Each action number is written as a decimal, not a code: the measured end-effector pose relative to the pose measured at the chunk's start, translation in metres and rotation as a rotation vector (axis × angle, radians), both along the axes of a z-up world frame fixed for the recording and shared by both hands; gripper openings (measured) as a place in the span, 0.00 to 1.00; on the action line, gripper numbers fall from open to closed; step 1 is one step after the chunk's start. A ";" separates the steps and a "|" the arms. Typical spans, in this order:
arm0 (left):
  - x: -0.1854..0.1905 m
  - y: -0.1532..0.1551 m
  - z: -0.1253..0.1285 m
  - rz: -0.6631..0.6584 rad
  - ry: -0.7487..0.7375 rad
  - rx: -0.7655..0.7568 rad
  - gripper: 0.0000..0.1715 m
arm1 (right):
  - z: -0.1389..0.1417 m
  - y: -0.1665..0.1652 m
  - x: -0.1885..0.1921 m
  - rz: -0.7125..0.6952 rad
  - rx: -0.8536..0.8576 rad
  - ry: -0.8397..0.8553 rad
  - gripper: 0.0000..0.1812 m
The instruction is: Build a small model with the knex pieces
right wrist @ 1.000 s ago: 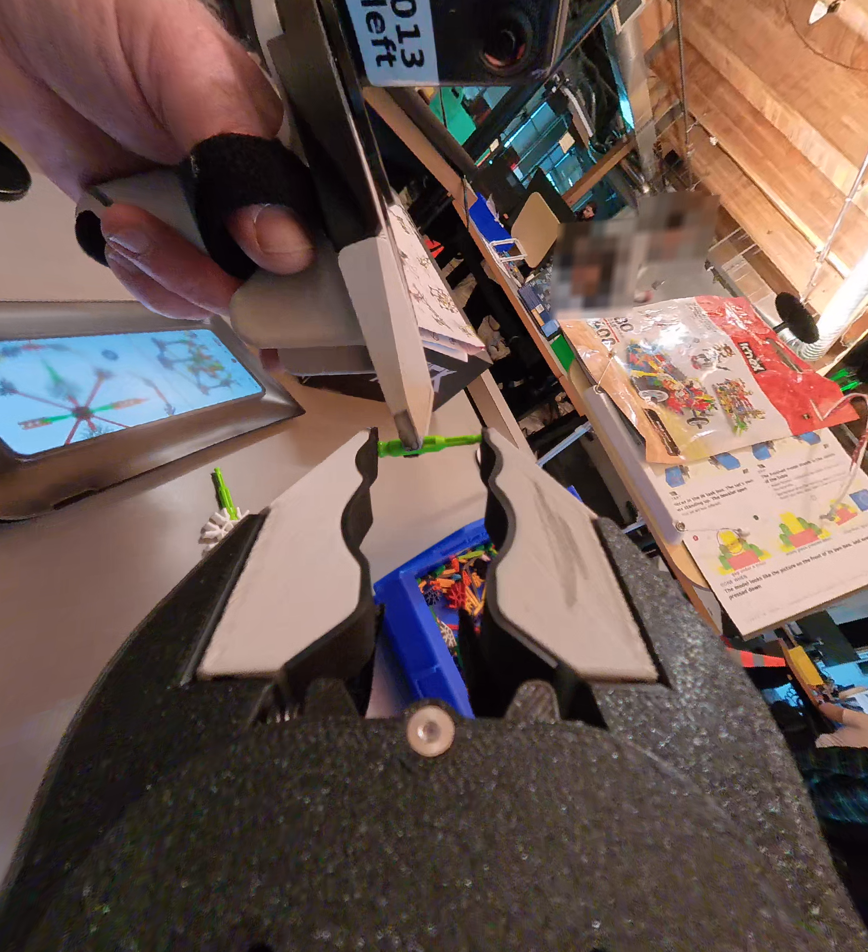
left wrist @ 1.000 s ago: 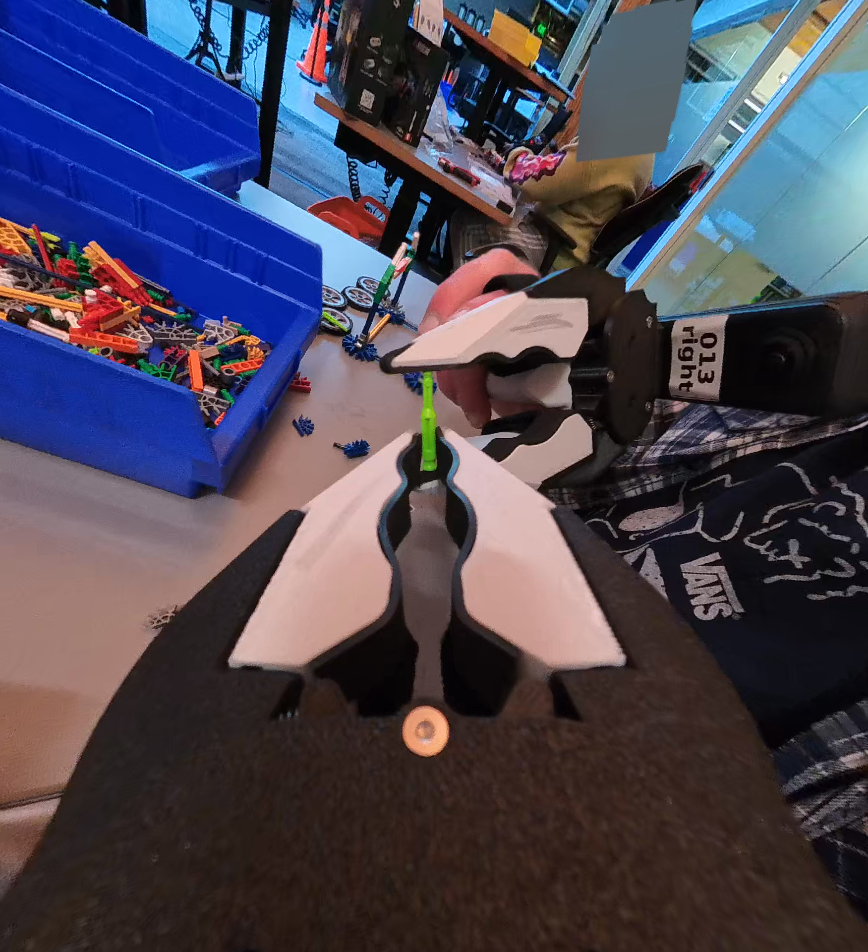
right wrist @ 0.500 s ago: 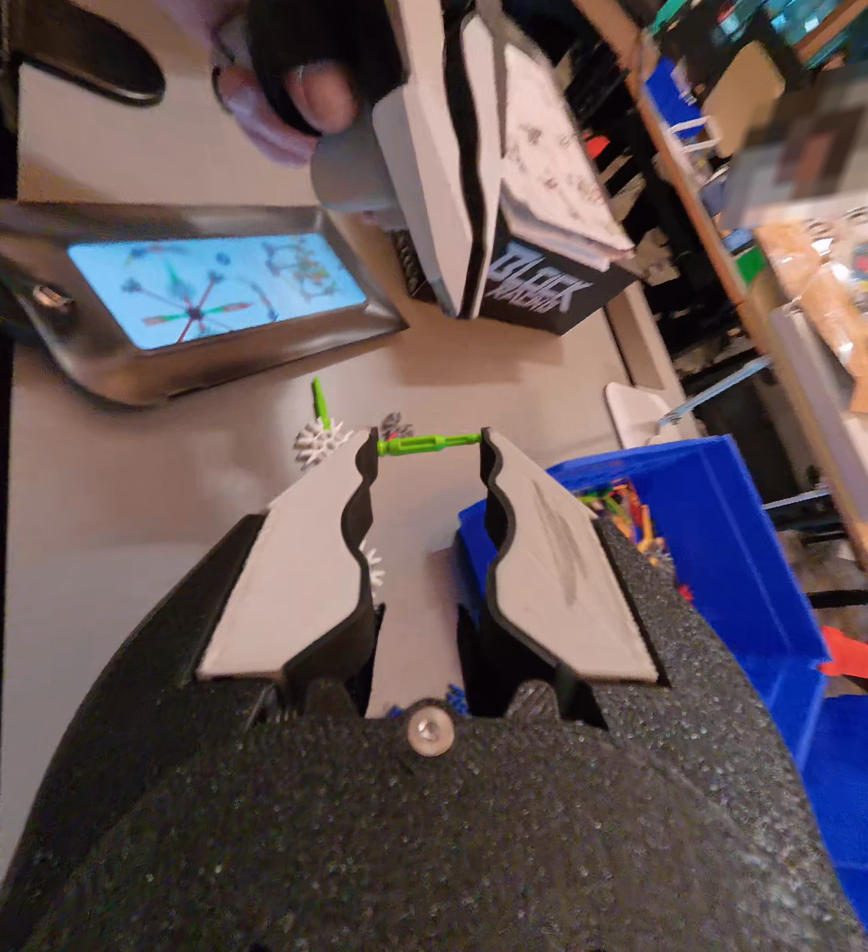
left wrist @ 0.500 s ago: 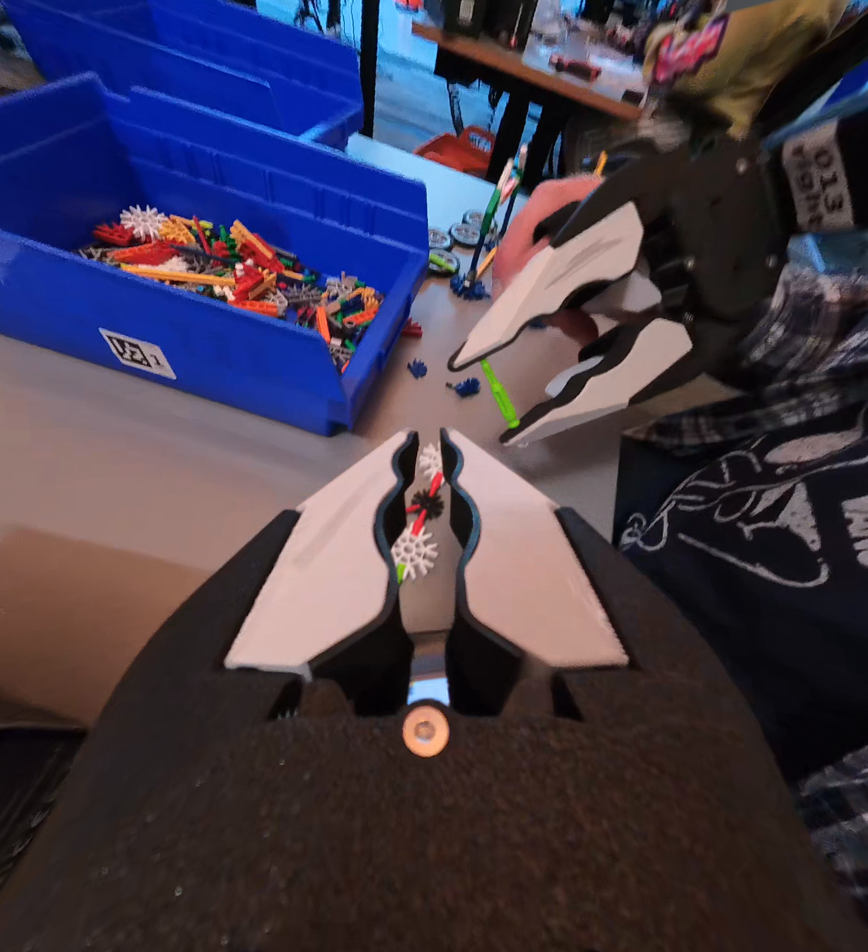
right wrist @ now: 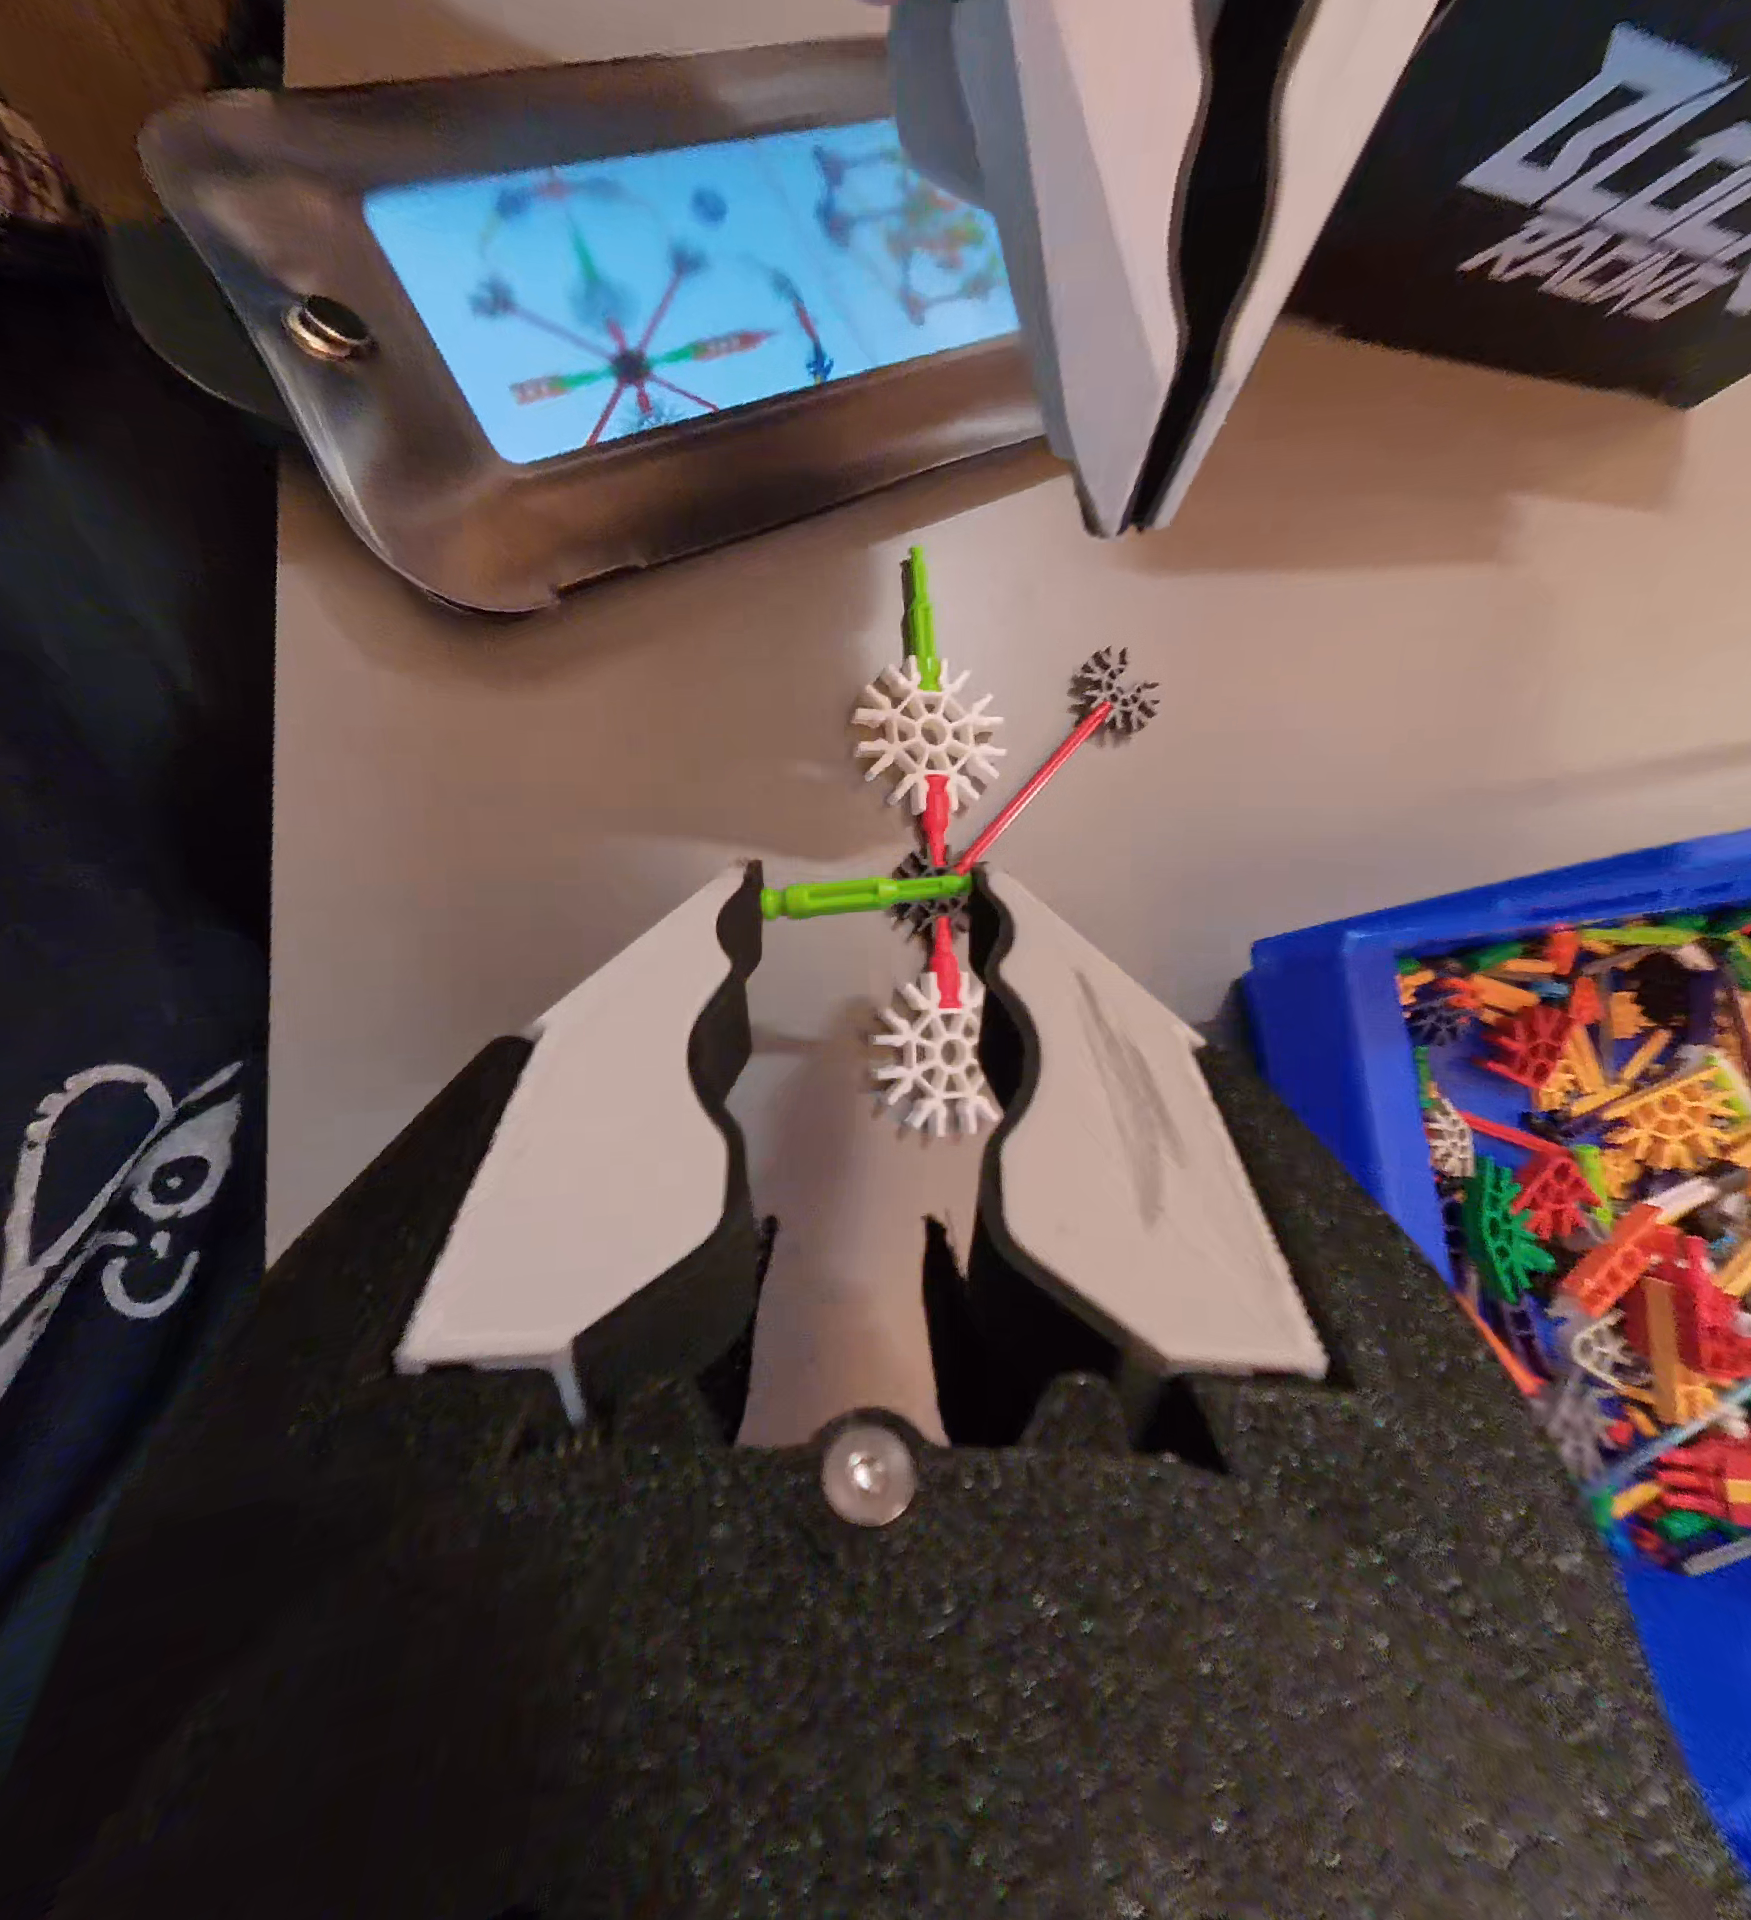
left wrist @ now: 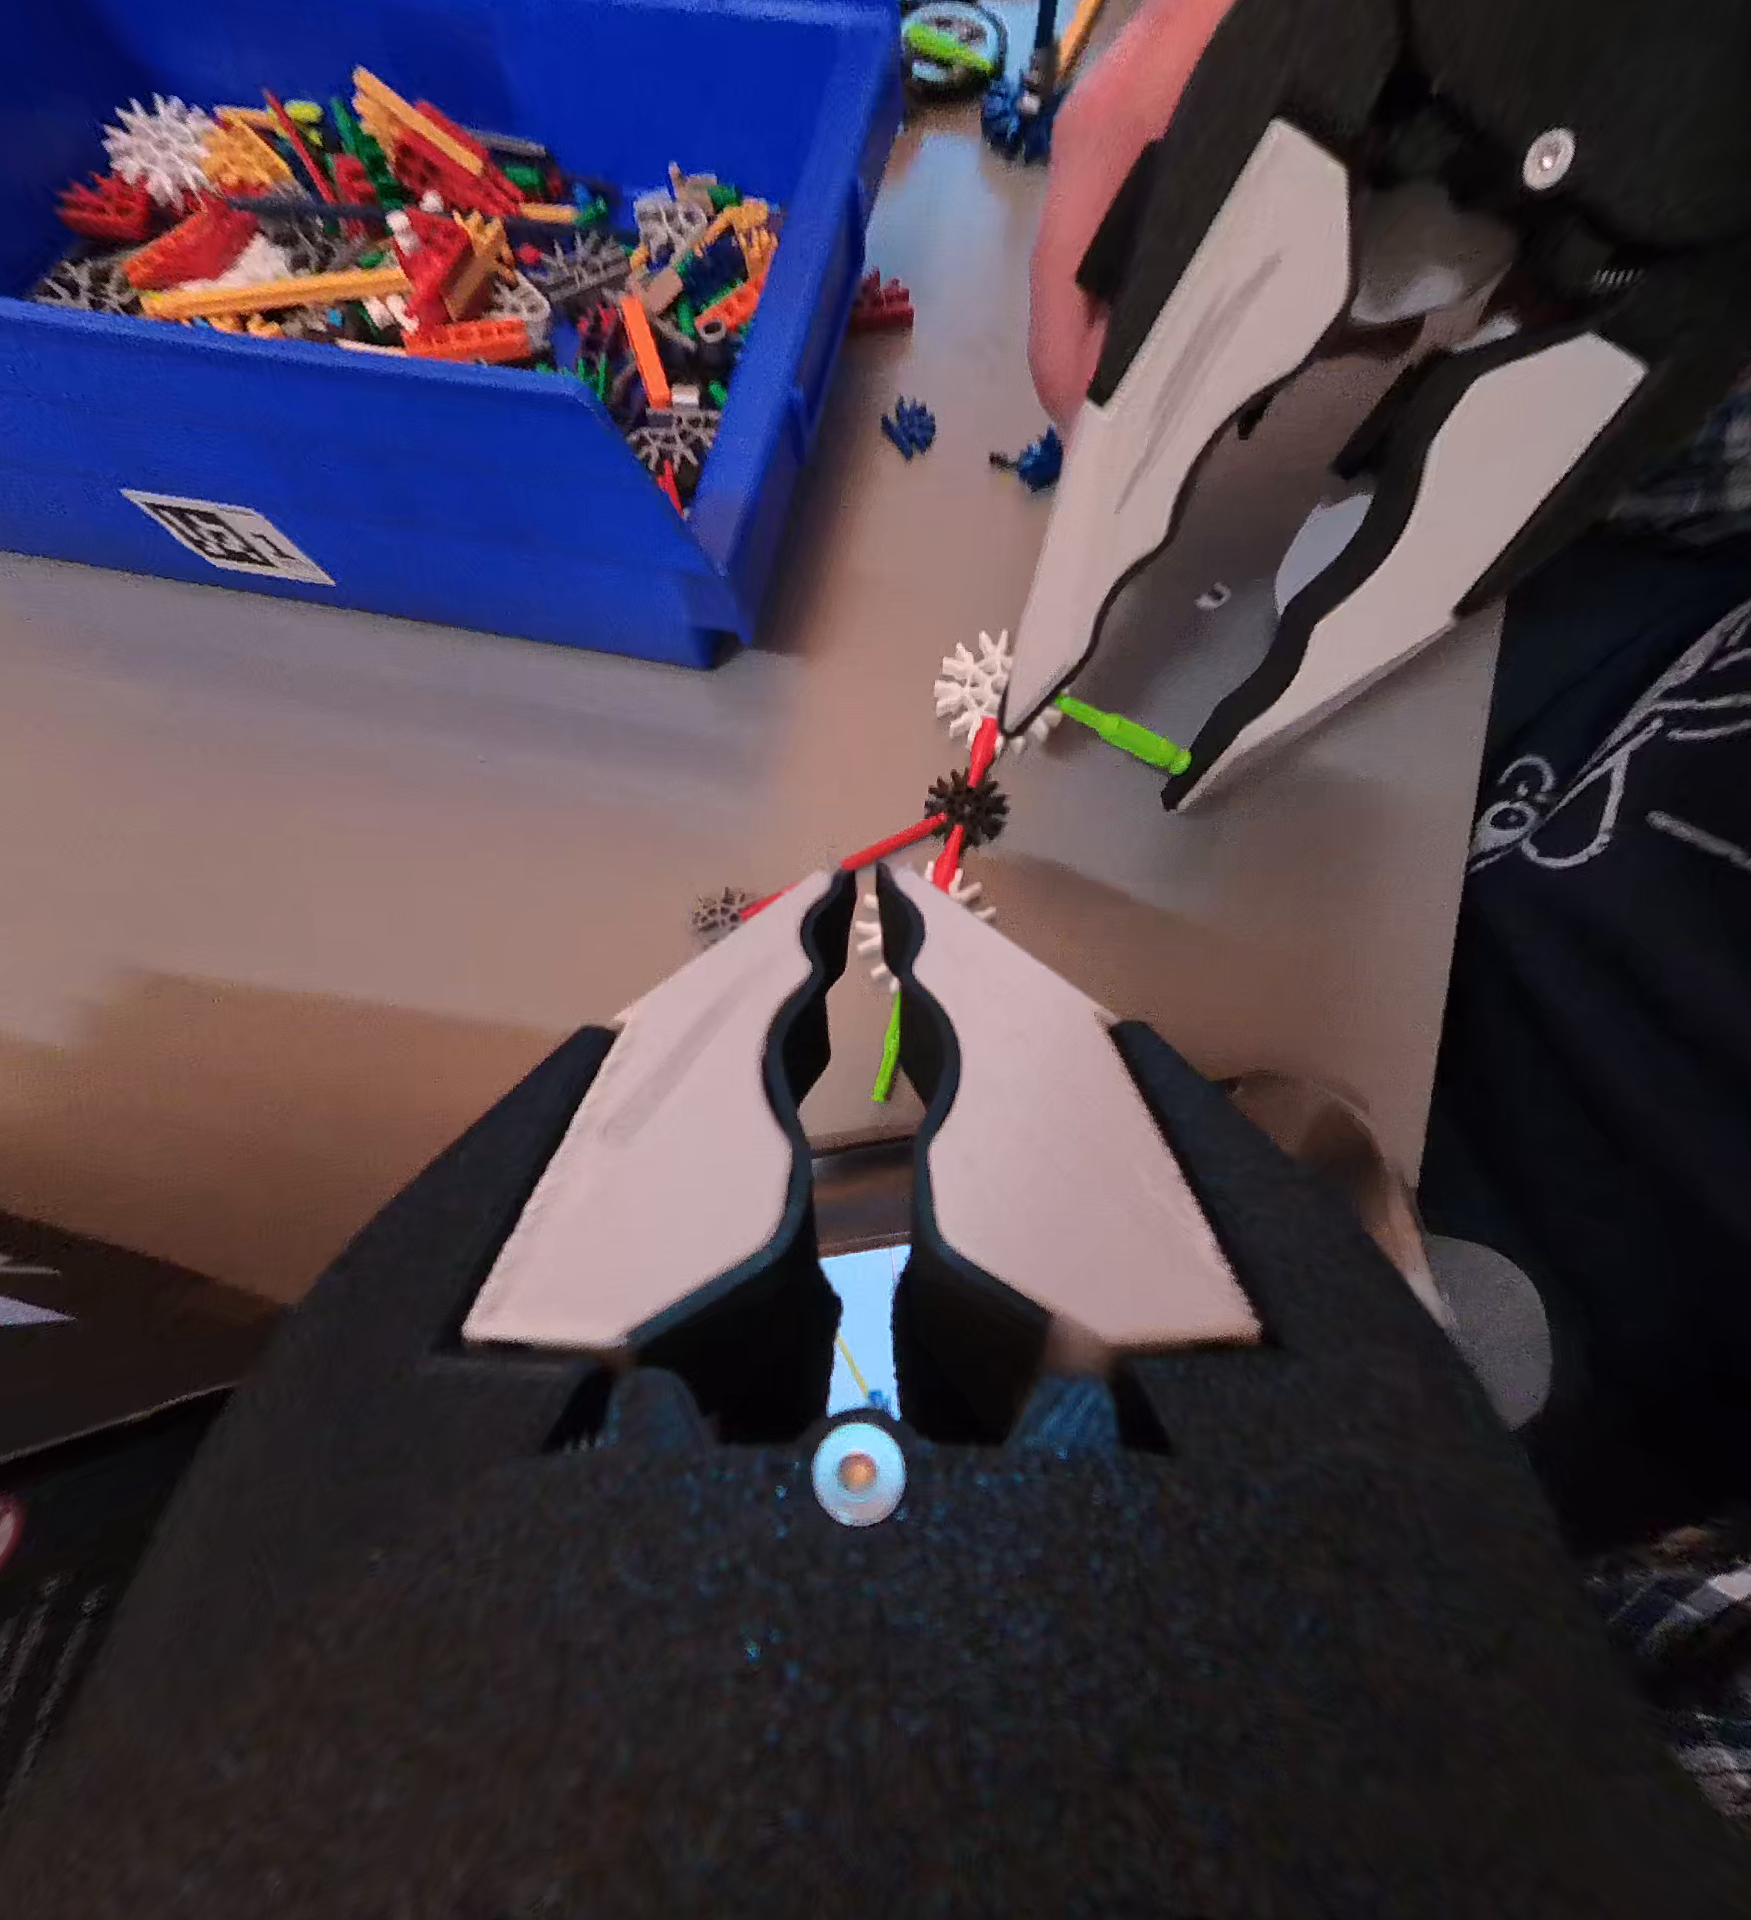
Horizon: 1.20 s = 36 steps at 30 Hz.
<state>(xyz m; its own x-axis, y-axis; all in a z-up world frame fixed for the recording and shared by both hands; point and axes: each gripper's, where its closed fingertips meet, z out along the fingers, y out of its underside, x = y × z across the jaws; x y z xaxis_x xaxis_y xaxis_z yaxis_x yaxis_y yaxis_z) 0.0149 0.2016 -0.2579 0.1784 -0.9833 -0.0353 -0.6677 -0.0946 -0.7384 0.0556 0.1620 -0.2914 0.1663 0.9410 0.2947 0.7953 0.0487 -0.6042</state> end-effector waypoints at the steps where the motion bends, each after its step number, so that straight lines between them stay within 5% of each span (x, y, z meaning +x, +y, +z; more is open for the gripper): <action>1: 0.001 -0.001 -0.004 -0.006 0.013 0.002 0.02 | -0.003 -0.001 -0.001 -0.002 -0.030 -0.001 0.22; 16: 0.013 -0.012 -0.055 -0.087 0.136 -0.025 0.01 | -0.027 0.002 -0.004 -0.041 -0.119 -0.060 0.22; 32: 0.015 -0.014 -0.061 -0.105 0.152 -0.019 0.00 | -0.030 0.005 -0.004 -0.038 -0.141 -0.081 0.27; 36: 0.015 -0.014 -0.060 -0.105 0.148 -0.018 0.00 | -0.014 0.005 -0.002 -0.054 -0.107 -0.033 0.20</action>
